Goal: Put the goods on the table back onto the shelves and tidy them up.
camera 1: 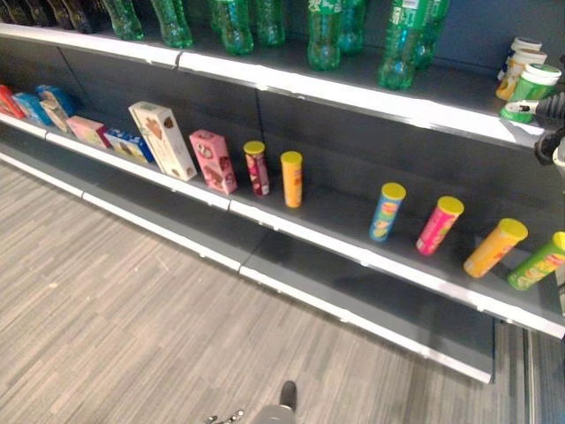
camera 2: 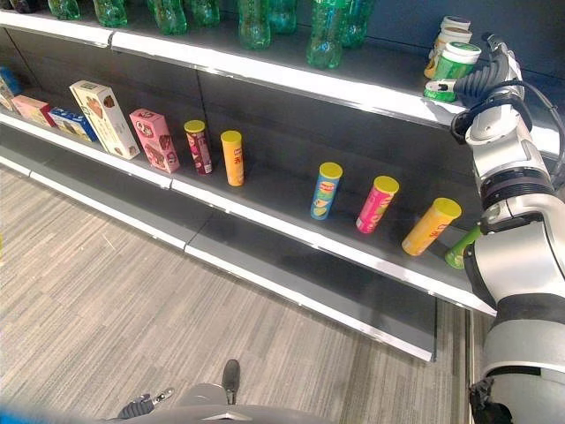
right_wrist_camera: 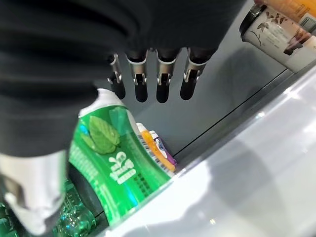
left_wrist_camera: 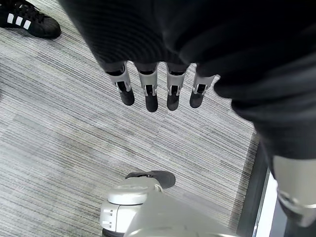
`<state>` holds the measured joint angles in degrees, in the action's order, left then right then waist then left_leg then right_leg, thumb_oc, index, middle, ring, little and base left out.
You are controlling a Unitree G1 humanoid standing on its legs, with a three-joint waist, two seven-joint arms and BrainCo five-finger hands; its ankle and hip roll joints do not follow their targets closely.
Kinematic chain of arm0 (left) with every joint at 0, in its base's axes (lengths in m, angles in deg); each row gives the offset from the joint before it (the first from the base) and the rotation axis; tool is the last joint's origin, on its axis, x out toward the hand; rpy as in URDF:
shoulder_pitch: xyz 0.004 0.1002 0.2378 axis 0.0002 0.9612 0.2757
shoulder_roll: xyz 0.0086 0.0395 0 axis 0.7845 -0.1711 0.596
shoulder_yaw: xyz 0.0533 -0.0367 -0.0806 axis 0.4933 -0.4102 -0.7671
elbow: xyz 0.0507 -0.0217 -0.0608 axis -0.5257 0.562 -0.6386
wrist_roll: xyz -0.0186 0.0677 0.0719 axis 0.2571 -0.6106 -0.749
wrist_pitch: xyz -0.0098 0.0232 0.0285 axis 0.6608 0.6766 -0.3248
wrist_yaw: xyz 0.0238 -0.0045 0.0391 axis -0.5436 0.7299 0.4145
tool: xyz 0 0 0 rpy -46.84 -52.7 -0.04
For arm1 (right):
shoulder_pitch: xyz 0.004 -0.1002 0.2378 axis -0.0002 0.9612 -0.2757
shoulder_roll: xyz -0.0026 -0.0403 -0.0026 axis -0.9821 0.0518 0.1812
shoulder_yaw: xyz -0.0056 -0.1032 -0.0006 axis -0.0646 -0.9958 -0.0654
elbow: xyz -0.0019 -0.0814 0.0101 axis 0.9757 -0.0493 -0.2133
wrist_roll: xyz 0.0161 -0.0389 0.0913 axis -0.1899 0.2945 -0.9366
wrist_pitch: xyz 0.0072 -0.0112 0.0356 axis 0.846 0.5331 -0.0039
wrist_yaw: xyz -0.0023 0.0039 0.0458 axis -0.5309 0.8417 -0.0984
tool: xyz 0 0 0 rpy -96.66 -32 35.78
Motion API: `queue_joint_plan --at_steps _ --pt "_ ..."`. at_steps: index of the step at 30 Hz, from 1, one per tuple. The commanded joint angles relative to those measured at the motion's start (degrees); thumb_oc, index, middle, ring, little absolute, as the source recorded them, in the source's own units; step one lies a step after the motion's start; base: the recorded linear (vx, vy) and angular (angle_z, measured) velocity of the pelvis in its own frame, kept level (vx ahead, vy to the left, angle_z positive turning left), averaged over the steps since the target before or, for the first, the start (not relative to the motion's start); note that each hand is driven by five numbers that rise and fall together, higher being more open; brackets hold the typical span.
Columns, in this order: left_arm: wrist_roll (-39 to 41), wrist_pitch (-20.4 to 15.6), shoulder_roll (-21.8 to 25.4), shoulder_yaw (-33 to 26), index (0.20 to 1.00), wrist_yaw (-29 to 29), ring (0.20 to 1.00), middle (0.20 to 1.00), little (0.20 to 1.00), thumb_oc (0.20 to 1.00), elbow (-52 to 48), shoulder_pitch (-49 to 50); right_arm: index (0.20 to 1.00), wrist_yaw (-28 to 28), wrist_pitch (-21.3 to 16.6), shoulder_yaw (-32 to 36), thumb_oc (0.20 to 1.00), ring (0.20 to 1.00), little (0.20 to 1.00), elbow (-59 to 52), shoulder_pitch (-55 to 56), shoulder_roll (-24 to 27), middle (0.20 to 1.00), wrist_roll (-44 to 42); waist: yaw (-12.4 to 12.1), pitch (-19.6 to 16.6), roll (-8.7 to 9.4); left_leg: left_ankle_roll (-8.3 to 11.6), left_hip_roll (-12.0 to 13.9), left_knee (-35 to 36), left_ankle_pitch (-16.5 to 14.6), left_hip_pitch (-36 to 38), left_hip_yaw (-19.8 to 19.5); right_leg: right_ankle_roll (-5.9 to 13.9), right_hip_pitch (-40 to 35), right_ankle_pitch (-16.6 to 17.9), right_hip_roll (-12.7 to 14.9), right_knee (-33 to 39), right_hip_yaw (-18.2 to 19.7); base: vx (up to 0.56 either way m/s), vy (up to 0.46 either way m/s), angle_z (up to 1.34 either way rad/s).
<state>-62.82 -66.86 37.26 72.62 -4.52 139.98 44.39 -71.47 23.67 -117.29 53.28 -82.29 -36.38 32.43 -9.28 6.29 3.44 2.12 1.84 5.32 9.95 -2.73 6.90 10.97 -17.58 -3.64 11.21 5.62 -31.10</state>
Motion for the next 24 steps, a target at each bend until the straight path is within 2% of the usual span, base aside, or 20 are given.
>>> queue_joint_plan --at_steps 1,2,3,4,5,6,7,8,9,11,12,13,14,16,18,19,20,22,23,24 --pt "-0.9 -0.8 1.2 2.7 1.000 0.8 1.000 1.000 1.000 1.000 1.9 -2.2 1.000 -5.3 -2.6 -0.9 1.000 1.000 1.000 -6.7 -4.5 6.2 1.000 -1.9 -0.5 -0.7 -0.11 6.99 5.7 -0.3 -8.9 7.0 1.8 -0.18 3.9 0.5 1.2 -2.6 2.6 -0.01 0.039 0.01" --pt "-0.9 -0.8 1.3 2.8 1.000 0.8 1.000 1.000 1.000 1.000 1.9 -2.2 1.000 -5.3 -2.5 -0.8 1.000 1.000 1.000 -6.8 -4.4 6.2 1.000 -1.9 -0.5 -0.9 -0.01 6.89 5.6 -0.3 -8.7 6.7 1.7 -0.15 4.1 0.6 1.3 -2.5 2.5 -0.02 0.078 -0.04" --pt "-1.3 -0.4 0.8 2.0 1.000 1.2 1.000 1.000 1.000 1.000 2.0 -1.9 1.000 -8.9 -3.2 4.7 1.000 1.000 1.000 -19.2 -0.3 8.2 1.000 -1.4 0.8 -0.8 -0.10 6.60 5.6 -0.3 -9.2 7.0 2.4 0.09 4.7 0.9 1.6 -2.7 3.4 -0.01 0.086 -0.06" --pt "-1.8 -0.1 0.3 0.6 1.000 1.4 1.000 1.000 1.000 1.000 2.1 -1.7 1.000 -10.0 -3.3 7.8 1.000 1.000 1.000 -29.6 4.2 9.7 1.000 1.5 2.2 -0.7 -0.33 6.19 5.7 -0.3 -9.7 7.4 3.1 0.25 5.2 1.2 1.8 -2.7 4.4 0.00 0.106 -0.09" --pt "-2.1 0.1 0.0 -0.2 1.000 1.4 1.000 1.000 1.000 1.000 2.1 -1.6 1.000 -10.3 -3.5 10.6 1.000 1.000 1.000 -35.4 7.8 9.9 1.000 2.5 2.9 -0.7 -0.45 5.96 5.6 -0.3 -9.9 7.6 3.5 0.30 5.5 1.4 1.9 -2.7 4.9 0.01 0.056 -0.10" --pt "-2.1 0.1 0.3 -0.1 1.000 1.5 1.000 1.000 1.000 1.000 2.1 -1.6 1.000 -10.2 -3.2 11.6 1.000 1.000 1.000 -36.1 8.9 9.9 1.000 2.7 2.7 -0.8 -0.25 5.95 5.7 -0.3 -9.9 7.6 3.5 0.30 5.6 1.4 1.9 -2.8 5.0 0.01 0.050 -0.34" --pt "-2.6 0.3 -0.1 -1.1 1.000 1.4 1.000 1.000 1.000 1.000 2.2 -1.4 1.000 -9.9 -3.7 15.5 1.000 1.000 1.000 -43.0 14.0 10.0 1.000 3.4 3.4 -0.8 -0.29 5.74 5.7 -0.3 -10.2 7.9 4.0 0.39 5.9 1.5 2.0 -2.9 5.6 0.00 0.071 -0.42" --pt "-3.5 0.5 -1.3 -2.6 1.000 1.2 1.000 1.000 1.000 1.000 2.5 -1.4 1.000 -8.3 -6.4 21.6 1.000 1.000 1.000 -54.2 22.3 8.8 1.000 2.4 5.1 -0.5 -0.66 5.28 5.6 -0.3 -10.7 8.4 4.8 0.63 6.6 1.8 2.4 -3.2 6.8 0.00 0.071 -0.43" --pt "-3.6 0.5 -0.9 -2.4 1.000 1.2 1.000 1.000 1.000 1.000 2.5 -1.4 1.000 -8.1 -6.1 23.1 1.000 1.000 1.000 -55.3 24.0 8.6 1.000 2.5 4.8 -0.7 -0.31 5.26 5.6 -0.3 -10.7 8.4 4.8 0.64 6.6 1.8 2.4 -3.2 6.9 0.00 0.073 -0.24" --pt "-5.0 0.6 -1.4 -3.3 1.000 0.9 1.000 1.000 1.000 1.000 2.6 -1.2 1.000 -4.3 -8.8 28.5 1.000 1.000 1.000 -64.4 32.6 7.3 1.000 -0.5 6.2 -0.6 -0.10 4.80 5.5 -0.3 -11.2 9.0 5.9 0.95 7.6 2.3 2.7 -3.6 8.3 0.00 0.065 -0.32" --pt "-5.2 0.6 -1.0 -3.4 1.000 0.7 1.000 1.000 1.000 1.000 2.5 -1.0 1.000 -2.5 -9.4 31.5 1.000 1.000 1.000 -68.5 36.9 6.6 1.000 -1.7 6.1 -0.7 0.27 4.54 5.4 -0.3 -11.4 9.1 6.4 1.10 8.2 2.3 2.8 -4.0 9.0 -0.01 0.087 -0.54" --pt "-5.5 0.5 -1.1 -3.6 1.000 0.6 1.000 1.000 1.000 1.000 2.3 -0.9 1.000 -0.6 -10.6 33.1 1.000 1.000 1.000 -71.6 39.9 5.8 1.000 -3.9 6.7 -0.6 0.36 4.28 5.3 -0.3 -11.6 9.2 6.8 1.27 8.8 2.5 3.0 -4.4 9.8 -0.03 0.143 -0.65" --pt "-5.7 -0.1 -1.2 -4.1 1.000 -0.3 1.000 1.000 1.000 1.000 0.4 -0.6 1.000 3.2 -12.2 35.7 1.000 1.000 1.000 -76.1 44.9 5.9 1.000 -8.0 8.5 -0.1 0.40 3.70 5.0 -0.3 -11.9 9.5 7.7 1.66 10.0 3.1 3.4 -5.1 11.3 -0.03 0.122 -0.48" --pt "-5.9 -0.1 -0.9 -3.8 1.000 -0.8 1.000 1.000 1.000 1.000 -0.2 -0.3 1.000 5.1 -12.7 37.7 1.000 1.000 1.000 -78.0 47.9 5.7 1.000 -10.0 8.7 -0.1 0.63 3.40 4.7 -0.3 -12.2 9.7 8.5 1.97 10.8 3.4 3.6 -5.6 12.3 -0.02 0.121 -0.38" --pt "-6.1 -0.6 -0.9 -4.1 1.000 -1.5 1.000 1.000 1.000 1.000 -0.5 -0.1 1.000 7.5 -13.4 40.6 1.000 1.000 1.000 -79.4 52.6 5.3 1.000 -13.1 10.6 0.5 0.77 2.82 4.2 -0.3 -12.8 10.1 9.5 2.55 12.3 4.2 4.1 -6.6 14.2 -0.05 0.189 -0.58" --pt "-7.3 -1.1 -0.5 -4.2 1.000 -2.3 1.000 1.000 1.000 1.000 -1.0 -0.3 1.000 9.6 -13.2 44.5 1.000 1.000 1.000 -80.7 58.4 5.7 1.000 -14.2 12.9 1.6 1.16 1.97 3.6 -0.3 -13.7 10.6 11.7 3.42 15.5 5.6 4.5 -8.3 18.3 -0.08 0.182 -0.66" --pt "-7.3 -1.1 -0.5 -4.1 1.000 -2.3 1.000 1.000 1.000 1.000 -1.0 -0.3 1.000 9.6 -13.2 44.7 1.000 1.000 1.000 -80.8 58.6 5.6 1.000 -14.2 12.7 1.5 1.23 1.92 3.5 -0.3 -13.5 10.4 11.9 3.39 15.8 5.9 4.5 -8.3 18.5 -0.09 0.180 -0.75" --pt "-7.4 -1.3 -0.1 -4.1 1.000 -2.9 1.000 1.000 1.000 1.000 -1.5 -0.7 1.000 10.2 -13.2 46.2 1.000 1.000 1.000 -80.6 61.2 5.4 1.000 -15.0 14.2 2.5 1.62 1.50 3.3 -0.3 -13.8 10.7 13.6 3.86 18.1 7.4 4.5 -9.2 21.2 -0.10 0.095 -0.77" --pt "-8.3 -1.6 0.6 -4.3 1.000 -3.3 1.000 1.000 1.000 1.000 -1.7 -0.8 1.000 10.5 -12.9 47.9 1.000 1.000 1.000 -80.6 63.4 4.8 1.000 -15.0 16.0 3.7 1.97 1.13 3.3 -0.3 -14.2 11.1 15.6 3.93 20.4 8.7 4.1 -10.1 23.0 -0.12 0.083 -1.00" --pt "-8.3 -1.6 0.6 -4.3 1.000 -3.3 1.000 1.000 1.000 1.000 -1.7 -0.9 1.000 10.6 -12.9 48.0 1.000 1.000 1.000 -80.6 63.5 4.7 1.000 -15.0 15.8 3.7 2.05 1.09 3.3 -0.3 -14.0 10.9 15.8 3.91 20.7 8.9 4.2 -10.1 23.3 -0.12 0.063 -1.10"
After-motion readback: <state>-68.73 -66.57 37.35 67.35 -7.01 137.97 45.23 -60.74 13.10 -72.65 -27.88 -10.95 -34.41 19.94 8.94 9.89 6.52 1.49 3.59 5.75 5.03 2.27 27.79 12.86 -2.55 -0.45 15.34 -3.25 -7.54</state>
